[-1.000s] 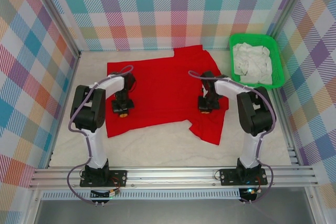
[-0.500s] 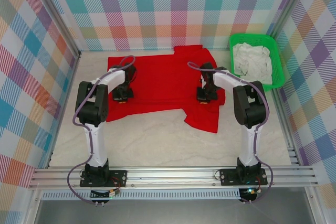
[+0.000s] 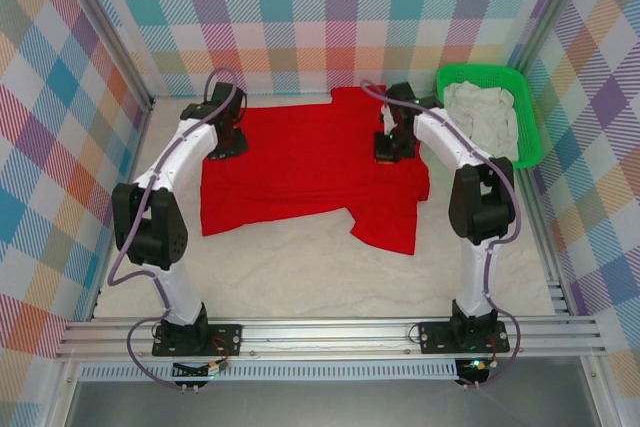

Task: Fold and stack the t-shirts

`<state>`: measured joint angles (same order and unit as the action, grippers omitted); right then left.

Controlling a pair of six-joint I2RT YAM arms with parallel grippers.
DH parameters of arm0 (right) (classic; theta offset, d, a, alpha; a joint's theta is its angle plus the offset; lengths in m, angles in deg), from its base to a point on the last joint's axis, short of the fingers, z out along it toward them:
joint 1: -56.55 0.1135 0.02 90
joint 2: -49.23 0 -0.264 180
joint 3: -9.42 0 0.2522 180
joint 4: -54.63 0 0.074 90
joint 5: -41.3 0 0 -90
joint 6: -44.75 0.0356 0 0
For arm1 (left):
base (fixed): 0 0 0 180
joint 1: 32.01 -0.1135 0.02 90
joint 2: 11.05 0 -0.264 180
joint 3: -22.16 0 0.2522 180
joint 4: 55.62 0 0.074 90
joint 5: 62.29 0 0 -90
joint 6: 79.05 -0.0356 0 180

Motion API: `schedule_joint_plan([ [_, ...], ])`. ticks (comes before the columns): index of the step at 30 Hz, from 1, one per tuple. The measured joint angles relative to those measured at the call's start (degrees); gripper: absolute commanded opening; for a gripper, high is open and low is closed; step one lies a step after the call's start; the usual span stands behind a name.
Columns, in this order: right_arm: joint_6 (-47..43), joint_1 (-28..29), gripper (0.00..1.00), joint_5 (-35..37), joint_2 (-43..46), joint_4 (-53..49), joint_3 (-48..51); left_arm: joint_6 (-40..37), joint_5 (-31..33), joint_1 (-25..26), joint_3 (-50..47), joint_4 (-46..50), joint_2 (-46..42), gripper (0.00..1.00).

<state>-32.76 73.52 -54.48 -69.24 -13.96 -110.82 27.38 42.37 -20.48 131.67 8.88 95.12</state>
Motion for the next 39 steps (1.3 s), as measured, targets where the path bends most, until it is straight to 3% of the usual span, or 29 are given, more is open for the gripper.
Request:
schedule_joint_plan([
  [4,-1.1,-2.5,0.0,-1.8,-7.7,-0.5,-15.5,-0.7,-0.6,-0.5,9.5,0.2,9.2,0.0],
  [9,-2.8,-5.7,0.0,-2.4,-24.2,-2.1,-36.9,-0.2,-3.4,-2.0,23.6,0.0,25.2,0.0],
  [12,-3.3,-7.0,0.0,-1.9,-32.0,-2.8,-42.5,0.8,-5.3,-3.3,28.0,-0.1,32.1,0.01],
  [16,-3.5,-7.7,0.0,-0.8,-35.7,-3.8,-40.3,3.0,-8.4,-5.2,29.9,-0.6,35.9,0.03],
  [25,-3.5,-7.6,0.0,-1.2,-34.8,-6.4,-38.7,5.4,-11.7,-6.4,29.6,-2.7,36.5,0.01],
  [32,-3.5,-7.6,0.0,-1.4,-24.1,-5.4,-19.6,6.2,-14.3,-6.4,11.8,-11.9,27.0,0.0],
  [39,-3.5,-7.5,0.0,-0.9,-15.2,-3.2,-3.9,6.3,-16.1,-6.4,-2.2,-14.4,18.2,0.0],
])
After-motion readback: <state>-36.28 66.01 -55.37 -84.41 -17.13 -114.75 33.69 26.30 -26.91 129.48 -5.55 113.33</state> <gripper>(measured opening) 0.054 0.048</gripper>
